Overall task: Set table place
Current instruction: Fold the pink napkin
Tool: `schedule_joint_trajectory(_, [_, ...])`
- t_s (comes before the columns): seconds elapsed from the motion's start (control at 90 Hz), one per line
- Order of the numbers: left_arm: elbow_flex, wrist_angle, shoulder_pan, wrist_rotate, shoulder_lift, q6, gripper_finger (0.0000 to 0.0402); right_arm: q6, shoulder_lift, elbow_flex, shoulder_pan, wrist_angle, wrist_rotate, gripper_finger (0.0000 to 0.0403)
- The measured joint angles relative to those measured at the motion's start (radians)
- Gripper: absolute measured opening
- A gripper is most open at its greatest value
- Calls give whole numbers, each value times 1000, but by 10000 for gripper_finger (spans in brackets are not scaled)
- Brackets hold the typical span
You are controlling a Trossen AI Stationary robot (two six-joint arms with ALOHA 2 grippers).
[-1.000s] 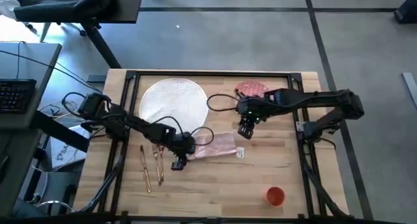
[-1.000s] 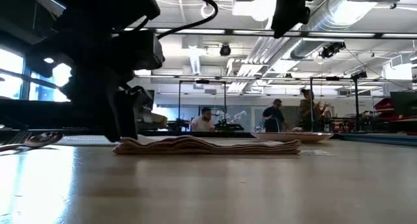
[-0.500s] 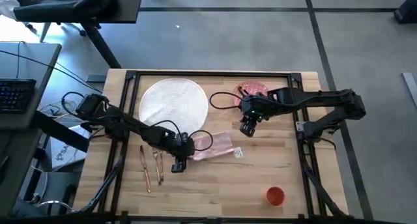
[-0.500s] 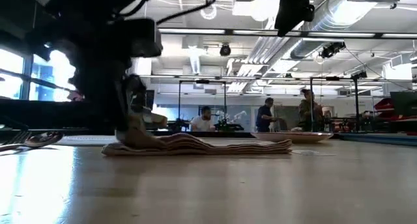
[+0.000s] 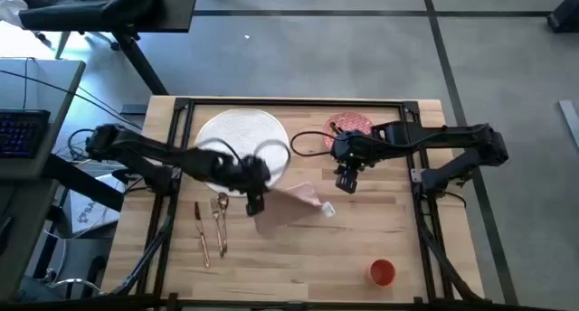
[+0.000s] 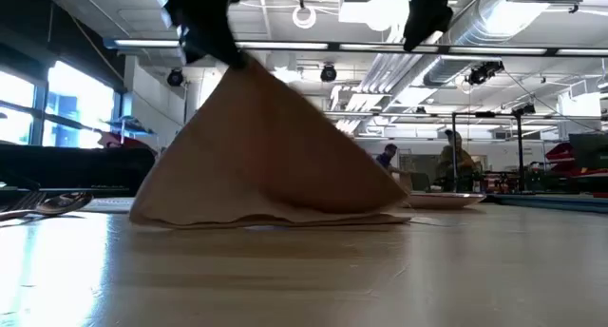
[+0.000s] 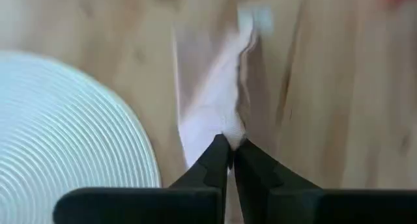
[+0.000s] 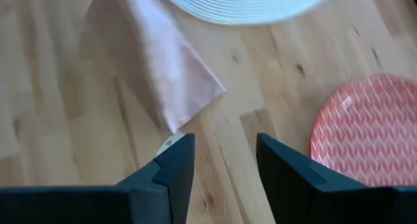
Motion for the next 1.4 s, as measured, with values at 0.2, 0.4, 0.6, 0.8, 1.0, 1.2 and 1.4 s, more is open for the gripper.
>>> schedule_joint_trajectory(0.2, [29, 22, 108, 138, -72, 11, 0, -95, 40, 0, -10, 309, -47, 142])
schedule_joint_trajectory(0.4, [29, 68, 155, 327, -65, 7, 0, -115, 179, 0, -50, 583, -174, 142])
schedule_joint_trajectory(0.6, [29, 62, 156, 338, -64, -9, 0, -91, 282, 0, -56, 645, -296, 141])
schedule_joint_trajectory(0.8, [29, 61, 155, 339, -64, -9, 0, -71, 294, 0, -55, 640, -298, 110])
schedule_joint_trajectory(1.0, [29, 41, 153, 346, -64, 16, 1, -29, 289, 0, -62, 584, -298, 12])
schedule_joint_trajectory(1.2, [28, 43, 151, 350, -64, 69, 36, 11, 270, 0, -61, 545, -296, 1])
schedule_joint_trajectory(1.4, [24, 42, 150, 368, -35, 118, 109, 27, 264, 1, -61, 498, -320, 0])
